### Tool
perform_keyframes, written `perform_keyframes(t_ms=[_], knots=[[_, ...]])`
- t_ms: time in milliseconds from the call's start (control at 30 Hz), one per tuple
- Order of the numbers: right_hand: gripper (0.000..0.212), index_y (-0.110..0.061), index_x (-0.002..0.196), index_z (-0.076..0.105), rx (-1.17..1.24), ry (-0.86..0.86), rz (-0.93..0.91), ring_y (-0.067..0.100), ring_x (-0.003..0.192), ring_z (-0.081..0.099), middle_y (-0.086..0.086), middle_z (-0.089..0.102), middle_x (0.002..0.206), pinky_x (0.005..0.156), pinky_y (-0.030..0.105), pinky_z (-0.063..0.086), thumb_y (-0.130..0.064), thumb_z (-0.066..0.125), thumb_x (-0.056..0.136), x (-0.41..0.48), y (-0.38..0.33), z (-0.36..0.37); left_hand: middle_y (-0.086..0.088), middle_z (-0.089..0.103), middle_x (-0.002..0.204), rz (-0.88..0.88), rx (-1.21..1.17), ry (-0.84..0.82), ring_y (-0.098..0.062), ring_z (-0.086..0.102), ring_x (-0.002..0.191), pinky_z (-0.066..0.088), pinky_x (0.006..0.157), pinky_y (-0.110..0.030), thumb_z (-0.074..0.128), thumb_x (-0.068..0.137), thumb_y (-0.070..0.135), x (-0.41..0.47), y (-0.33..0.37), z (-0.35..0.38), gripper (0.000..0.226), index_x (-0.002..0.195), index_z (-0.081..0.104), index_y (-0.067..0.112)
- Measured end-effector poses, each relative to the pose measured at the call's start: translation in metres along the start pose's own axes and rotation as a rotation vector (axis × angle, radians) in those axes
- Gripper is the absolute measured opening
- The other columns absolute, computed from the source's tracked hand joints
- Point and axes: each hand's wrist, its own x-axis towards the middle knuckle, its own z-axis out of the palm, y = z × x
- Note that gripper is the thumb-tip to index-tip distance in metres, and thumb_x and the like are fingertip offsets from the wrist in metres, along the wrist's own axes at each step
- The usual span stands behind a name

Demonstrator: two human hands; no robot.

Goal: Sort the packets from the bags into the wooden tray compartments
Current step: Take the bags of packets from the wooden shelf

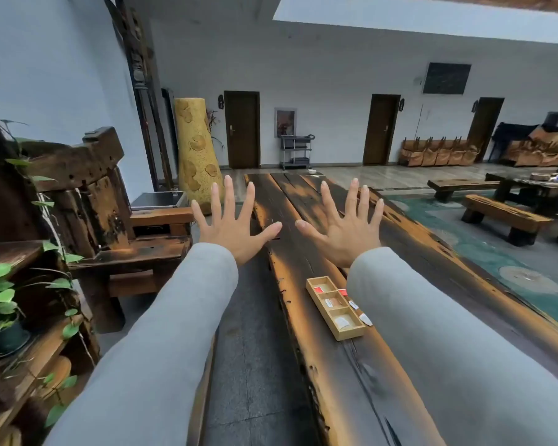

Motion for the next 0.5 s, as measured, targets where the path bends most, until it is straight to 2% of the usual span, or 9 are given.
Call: perform_keyframes(t_ms=[233, 500], knots=[[0.091, -0.044, 0.155, -0.021, -0.039, 0.013, -0.01, 0.038, 0.153, -0.025, 0.014, -0.026, 0.167, 0.121, 0.064, -0.013, -0.091, 0.005, 0.081, 0.045, -0.043, 0.022, -0.005, -0.035, 0.16, 0.032, 0.045, 0.024, -0.032, -0.03, 0.148, -0.013, 0.116, -0.066, 0.006, 0.077, 0.09, 0.04, -0.046, 0.012, 0.096, 0.151, -0.025, 0.037], [0.092, -0.044, 0.155, -0.02, -0.054, 0.031, -0.034, 0.039, 0.153, -0.022, 0.015, -0.021, 0.168, 0.117, 0.063, -0.018, -0.091, 0.005, 0.081, 0.1, -0.111, 0.055, -0.006, -0.034, 0.161, 0.059, 0.079, 0.05, -0.032, -0.029, 0.149, -0.013, 0.116, -0.066, 0.005, 0.076, 0.09, 0.093, -0.113, 0.024, 0.097, 0.152, -0.024, 0.036]])
